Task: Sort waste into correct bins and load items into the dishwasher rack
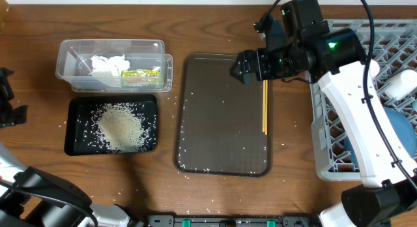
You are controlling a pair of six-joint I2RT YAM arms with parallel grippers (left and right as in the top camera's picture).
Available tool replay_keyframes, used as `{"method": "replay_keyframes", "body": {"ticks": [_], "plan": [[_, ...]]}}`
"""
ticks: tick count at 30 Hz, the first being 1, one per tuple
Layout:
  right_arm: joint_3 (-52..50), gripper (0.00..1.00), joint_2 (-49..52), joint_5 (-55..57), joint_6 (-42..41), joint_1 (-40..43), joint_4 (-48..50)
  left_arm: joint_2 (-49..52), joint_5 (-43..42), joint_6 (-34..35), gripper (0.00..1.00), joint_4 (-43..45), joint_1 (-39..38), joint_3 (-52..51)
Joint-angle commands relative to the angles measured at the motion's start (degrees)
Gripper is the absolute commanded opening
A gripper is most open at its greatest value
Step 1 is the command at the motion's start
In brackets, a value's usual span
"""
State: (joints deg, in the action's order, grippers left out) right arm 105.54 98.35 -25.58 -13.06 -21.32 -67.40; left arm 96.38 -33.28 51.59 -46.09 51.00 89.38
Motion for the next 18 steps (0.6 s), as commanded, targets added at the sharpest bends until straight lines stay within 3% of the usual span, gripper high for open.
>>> {"method": "replay_keyframes", "body": {"ticks": [1, 4, 9, 14, 18], "plan": [[-0.3, 0.99, 0.8, -1.5, -2.3, -3.2, 0.9, -0.2, -0.5, -0.5, 0.93, -0.1, 0.1, 0.1], [-0.3, 0.99, 3.0, 10.3, -4.5, -6.9, 0.3, -0.2, -0.5, -0.5, 0.93, -0.2, 0.1, 0.1], [-0.3, 0.99, 9.4, 36.2, -15.0, -11.5, -5.0, -0.2, -0.6, -0.5, 0.94, -0.1, 0.1, 0.1], [-0.3, 0.99, 17.1, 37.8, -15.7, -11.2, -5.9, -0.2, -0.5, -0.5, 0.94, -0.1, 0.1, 0.1], [-0.3, 0.92, 23.2, 37.8, -15.8, -9.9, -5.2, -0.2, -0.5, -0.5, 0.94, -0.1, 0.1, 0.1]]}}
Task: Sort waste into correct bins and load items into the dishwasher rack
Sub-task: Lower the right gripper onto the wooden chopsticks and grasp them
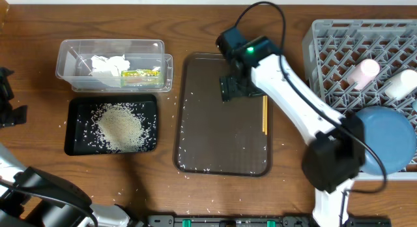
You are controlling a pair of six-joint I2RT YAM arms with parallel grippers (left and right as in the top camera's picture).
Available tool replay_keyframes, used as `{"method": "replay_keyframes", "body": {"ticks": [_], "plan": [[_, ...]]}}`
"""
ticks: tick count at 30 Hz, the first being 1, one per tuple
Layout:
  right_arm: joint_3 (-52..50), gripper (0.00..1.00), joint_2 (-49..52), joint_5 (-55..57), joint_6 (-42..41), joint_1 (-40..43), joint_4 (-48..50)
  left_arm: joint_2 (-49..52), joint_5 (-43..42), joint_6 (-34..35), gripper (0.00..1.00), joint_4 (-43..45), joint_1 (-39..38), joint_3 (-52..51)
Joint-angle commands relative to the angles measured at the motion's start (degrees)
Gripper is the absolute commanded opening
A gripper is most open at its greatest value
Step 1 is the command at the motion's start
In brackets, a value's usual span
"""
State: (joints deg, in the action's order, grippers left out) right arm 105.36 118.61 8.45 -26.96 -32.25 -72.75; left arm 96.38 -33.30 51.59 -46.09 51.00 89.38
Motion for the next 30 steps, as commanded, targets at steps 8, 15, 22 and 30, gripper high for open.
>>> {"method": "replay_keyframes", "body": {"ticks": [8, 15, 22, 30], "plan": [[-0.2, 0.67, 10.2, -4.4, -1.9, 7.2, 3.3, -0.2, -0.5, -0.5, 0.94, -0.2, 0.1, 0.1], [-0.2, 0.67, 12.3, -14.3, 2.4, 12.3, 6.5, -0.2, -0.5, -0.5, 0.94, -0.1, 0.1, 0.1], [-0.2, 0.66, 12.4, -14.9, 2.4, 12.2, 7.8, -0.2, -0.5, -0.5, 0.94, -0.2, 0.1, 0.1], [-0.2, 0.64, 12.7, -10.6, 0.2, 10.9, 7.6, -0.2, -0.5, -0.5, 0.94, -0.1, 0.1, 0.1]]}}
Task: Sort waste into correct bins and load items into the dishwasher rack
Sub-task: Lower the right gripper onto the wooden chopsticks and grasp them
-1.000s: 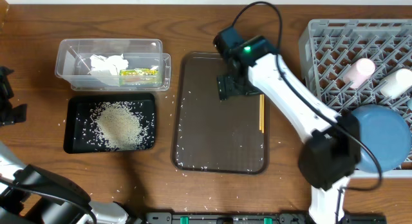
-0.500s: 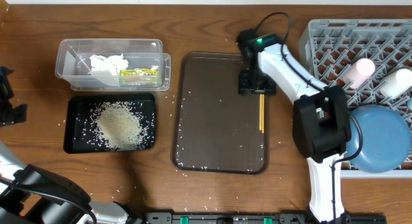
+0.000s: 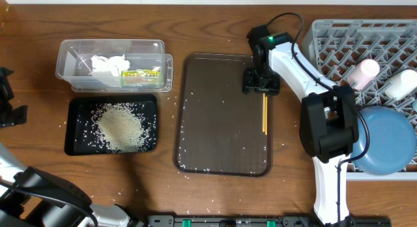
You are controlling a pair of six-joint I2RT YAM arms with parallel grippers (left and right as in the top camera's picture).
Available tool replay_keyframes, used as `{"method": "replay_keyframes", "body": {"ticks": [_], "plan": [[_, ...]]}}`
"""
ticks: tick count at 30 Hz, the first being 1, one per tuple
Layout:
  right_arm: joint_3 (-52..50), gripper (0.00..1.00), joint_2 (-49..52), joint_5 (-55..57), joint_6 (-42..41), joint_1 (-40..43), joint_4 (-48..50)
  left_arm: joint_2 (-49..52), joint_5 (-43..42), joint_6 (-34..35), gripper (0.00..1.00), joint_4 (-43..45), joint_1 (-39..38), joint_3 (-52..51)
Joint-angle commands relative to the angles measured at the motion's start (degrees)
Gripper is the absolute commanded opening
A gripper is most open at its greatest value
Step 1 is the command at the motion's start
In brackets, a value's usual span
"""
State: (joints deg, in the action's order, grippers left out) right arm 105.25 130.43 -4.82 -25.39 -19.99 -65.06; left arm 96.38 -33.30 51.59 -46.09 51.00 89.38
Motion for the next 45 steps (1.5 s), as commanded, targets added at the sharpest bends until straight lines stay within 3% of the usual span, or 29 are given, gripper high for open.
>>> {"method": "replay_keyframes", "body": {"ticks": [1, 33, 35, 38, 41, 45], "plan": [[-0.1, 0.64, 1.0, 3.5, -1.8, -1.6, -0.1, -0.2, -0.5, -0.5, 0.94, -0.1, 0.1, 0.1], [-0.1, 0.64, 4.9, 4.3, -1.6, -2.6, -0.2, -0.2, -0.5, -0.5, 0.95, -0.1, 0.1, 0.1], [-0.1, 0.59, 5.0, 4.3, -1.6, -3.1, -0.2, -0.2, -0.5, -0.5, 0.95, -0.2, 0.1, 0.1], [-0.1, 0.38, 5.0, 3.8, -1.6, -3.8, -0.3, -0.2, -0.5, -0.5, 0.95, -0.2, 0.1, 0.1], [-0.1, 0.04, 5.0, 1.9, -1.6, -4.3, -0.6, -0.2, -0.5, -0.5, 0.95, -0.1, 0.1, 0.1], [1.6, 0.01, 4.9, 0.7, -0.9, -3.8, -3.2, -0.2, -0.5, -0.5, 0.95, -0.1, 0.1, 0.1]]}}
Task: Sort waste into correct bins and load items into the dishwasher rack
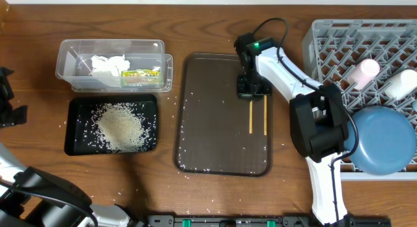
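Two wooden chopsticks lie on the brown tray (215, 122). The left chopstick (251, 117) and the right chopstick (265, 116) are parallel and a little apart. My right gripper (251, 91) points down onto the top end of the left chopstick and looks shut on it. The grey dishwasher rack (339, 38) at the right holds a pink cup (360, 72), a white cup (399, 83) and a blue bowl (384, 139). My left gripper (8, 100) is a dark shape at the far left edge, its fingers unclear.
A clear bin (65, 54) at the back left holds white paper and a green wrapper. In front of it a black bin (73, 145) holds rice. Rice grains are scattered on the tray and the wooden table (287, 181).
My right gripper has moved slightly left over the tray. One chopstick now lies about a finger's width left of the other, its top end under the gripper. Before, both read as one line.
My right arm was first up near the rack's left edge. It then reached over the tray's upper middle, then sat at the top end of the chopsticks by the tray's right rim. Now one chopstick stands apart to the left with the gripper.
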You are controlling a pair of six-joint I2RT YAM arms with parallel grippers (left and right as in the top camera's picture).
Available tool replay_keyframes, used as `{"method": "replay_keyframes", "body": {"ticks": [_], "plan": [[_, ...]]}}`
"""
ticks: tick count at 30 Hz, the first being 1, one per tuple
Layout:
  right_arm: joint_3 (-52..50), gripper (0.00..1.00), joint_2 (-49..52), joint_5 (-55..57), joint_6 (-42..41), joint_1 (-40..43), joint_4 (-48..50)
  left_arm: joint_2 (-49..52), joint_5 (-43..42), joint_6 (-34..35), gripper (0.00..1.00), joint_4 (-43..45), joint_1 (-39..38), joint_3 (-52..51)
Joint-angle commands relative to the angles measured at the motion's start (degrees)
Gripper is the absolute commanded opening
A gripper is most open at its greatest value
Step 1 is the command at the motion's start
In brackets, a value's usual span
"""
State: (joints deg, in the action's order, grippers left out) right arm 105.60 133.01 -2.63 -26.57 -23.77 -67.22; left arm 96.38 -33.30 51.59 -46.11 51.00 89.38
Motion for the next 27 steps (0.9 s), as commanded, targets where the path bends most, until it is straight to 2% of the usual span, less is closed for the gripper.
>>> {"method": "replay_keyframes", "body": {"ticks": [1, 9, 15, 22, 27], "plan": [[2.3, 0.01, 2.3, -1.5, 1.2, 0.3, -2.2, -0.2, -0.5, -0.5, 0.95, -0.1, 0.1, 0.1], [18.9, 0.01, 2.3, -1.5, 7.4, 6.5, -16.7, -0.2, -0.5, -0.6, 0.95, -0.1, 0.1, 0.1], [32.9, 0.01, 2.3, -1.0, 20.0, 13.6, -24.3, -0.2, -0.5, -0.5, 0.95, -0.1, 0.1, 0.1], [35.1, 0.01, 2.3, 0.2, 29.9, 21.5, -25.4, -0.2, -0.5, -0.5, 0.95, -0.1, 0.1, 0.1], [34.9, 0.01, 2.3, -0.9, 30.4, 26.9, -24.3, -0.2, -0.5, -0.5, 0.95, -0.1, 0.1, 0.1]]}}
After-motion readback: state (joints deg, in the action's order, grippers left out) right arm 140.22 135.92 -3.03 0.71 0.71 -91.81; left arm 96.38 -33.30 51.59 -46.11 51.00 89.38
